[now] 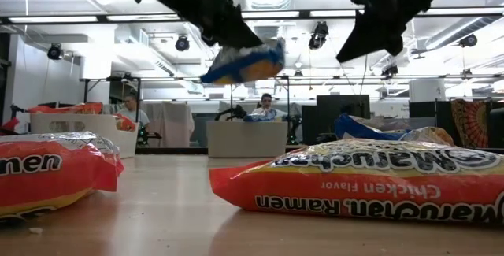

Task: Sort Maruchan noodles
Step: Put the middle blue noodle pack into the gray bin

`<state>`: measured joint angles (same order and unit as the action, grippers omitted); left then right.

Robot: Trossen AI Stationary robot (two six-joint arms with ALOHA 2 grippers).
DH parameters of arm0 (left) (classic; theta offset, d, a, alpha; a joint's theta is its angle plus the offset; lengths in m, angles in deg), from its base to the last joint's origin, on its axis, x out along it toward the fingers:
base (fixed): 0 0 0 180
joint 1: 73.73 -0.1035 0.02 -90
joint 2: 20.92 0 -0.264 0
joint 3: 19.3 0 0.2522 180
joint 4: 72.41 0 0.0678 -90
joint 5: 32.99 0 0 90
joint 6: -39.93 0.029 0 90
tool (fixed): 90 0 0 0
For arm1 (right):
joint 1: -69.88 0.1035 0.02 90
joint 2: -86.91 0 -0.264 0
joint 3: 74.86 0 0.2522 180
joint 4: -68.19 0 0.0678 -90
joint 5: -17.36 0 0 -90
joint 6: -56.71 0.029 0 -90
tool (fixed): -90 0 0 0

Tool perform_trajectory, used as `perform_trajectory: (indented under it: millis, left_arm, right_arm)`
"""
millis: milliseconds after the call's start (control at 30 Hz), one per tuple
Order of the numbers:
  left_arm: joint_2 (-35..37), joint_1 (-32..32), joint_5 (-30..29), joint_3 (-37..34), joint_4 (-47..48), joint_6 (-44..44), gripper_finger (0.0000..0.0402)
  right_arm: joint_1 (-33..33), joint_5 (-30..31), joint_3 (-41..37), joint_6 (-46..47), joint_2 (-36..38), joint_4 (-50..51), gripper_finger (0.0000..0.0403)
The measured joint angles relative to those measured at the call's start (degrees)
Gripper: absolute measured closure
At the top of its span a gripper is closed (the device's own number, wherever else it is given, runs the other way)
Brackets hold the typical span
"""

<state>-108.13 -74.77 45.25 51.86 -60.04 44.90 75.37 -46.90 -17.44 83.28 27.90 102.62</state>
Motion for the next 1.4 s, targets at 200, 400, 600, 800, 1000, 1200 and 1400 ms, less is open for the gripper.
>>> perform_trajectory:
  millis: [200,400,600,800,1000,1200,1400]
  left_arm:
    - [2.5,-11.9,-7.7,0.0,-3.6,5.3,0.0400]
    - [-1.5,-25.8,-7.7,0.0,-6.0,2.2,0.0400]
    - [-8.0,-31.7,2.4,0.1,-5.1,-3.9,0.0394]
    - [-9.7,-31.3,2.3,3.9,0.7,-3.8,0.0338]
    - [-9.3,-28.7,2.5,9.1,8.3,-2.7,0.0260]
    - [-9.0,-25.2,-0.9,14.6,21.0,0.4,0.0222]
    - [-10.0,-26.1,-10.6,14.6,21.8,1.6,0.0253]
  right_arm:
    - [0.0,2.9,-0.1,-0.3,1.2,-0.2,0.0394]
    - [0.0,3.0,-0.2,-0.3,-0.5,-0.3,0.0394]
    - [0.0,3.0,-0.3,-0.2,-2.4,-0.3,0.0394]
    - [0.0,3.0,-0.3,-0.1,-3.4,-0.3,0.0394]
    - [-0.2,3.0,-0.4,0.9,-3.4,-0.4,0.0394]
    - [-0.1,2.7,-0.4,2.9,-3.4,-0.4,0.0394]
    - [-0.1,2.5,-0.4,3.0,-3.4,-0.4,0.0394]
